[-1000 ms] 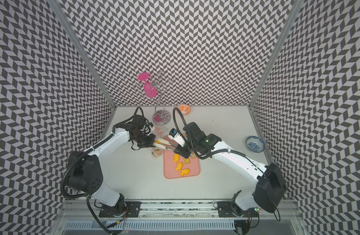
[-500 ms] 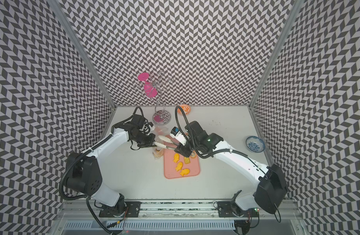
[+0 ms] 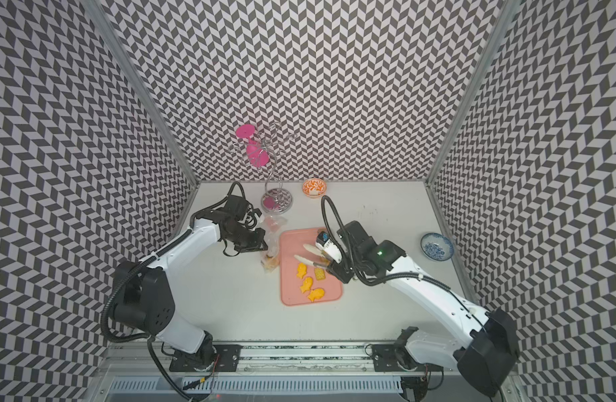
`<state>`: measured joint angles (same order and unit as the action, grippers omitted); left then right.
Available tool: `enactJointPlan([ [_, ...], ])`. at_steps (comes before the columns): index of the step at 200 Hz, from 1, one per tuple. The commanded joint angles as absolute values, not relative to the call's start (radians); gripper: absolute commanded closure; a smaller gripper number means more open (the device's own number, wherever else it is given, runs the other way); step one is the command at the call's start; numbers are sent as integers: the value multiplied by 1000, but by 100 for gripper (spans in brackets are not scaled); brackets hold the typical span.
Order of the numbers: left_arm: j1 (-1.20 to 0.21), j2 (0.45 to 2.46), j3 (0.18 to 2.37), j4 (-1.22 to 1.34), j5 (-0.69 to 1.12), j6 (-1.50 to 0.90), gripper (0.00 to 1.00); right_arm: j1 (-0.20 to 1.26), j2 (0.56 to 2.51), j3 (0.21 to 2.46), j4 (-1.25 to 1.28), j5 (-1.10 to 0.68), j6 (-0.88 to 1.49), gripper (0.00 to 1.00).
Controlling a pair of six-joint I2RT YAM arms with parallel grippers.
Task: Put the cookies into a resealable bag to prevent moisture
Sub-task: Pick up the cookie from the tray.
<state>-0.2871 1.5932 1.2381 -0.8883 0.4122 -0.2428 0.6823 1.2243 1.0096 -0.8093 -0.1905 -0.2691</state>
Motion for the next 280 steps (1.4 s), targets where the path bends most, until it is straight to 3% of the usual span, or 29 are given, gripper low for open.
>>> enactJointPlan([
  [1,-283,1592,1265,-898,404,-226,100,683,1257,1011,-770,-203,-271,55],
  [30,-283,1588,1258,-896,402,-227,100,684,1340,1005,-745,-263,-252,55],
  [138,-290,1591,1243,-888,402,-226,100,707,1443,1019,-721,-234,-191,57],
  [280,-293,1585,1227,-875,401,-227,100,711,1435,1070,-681,-315,-176,77],
])
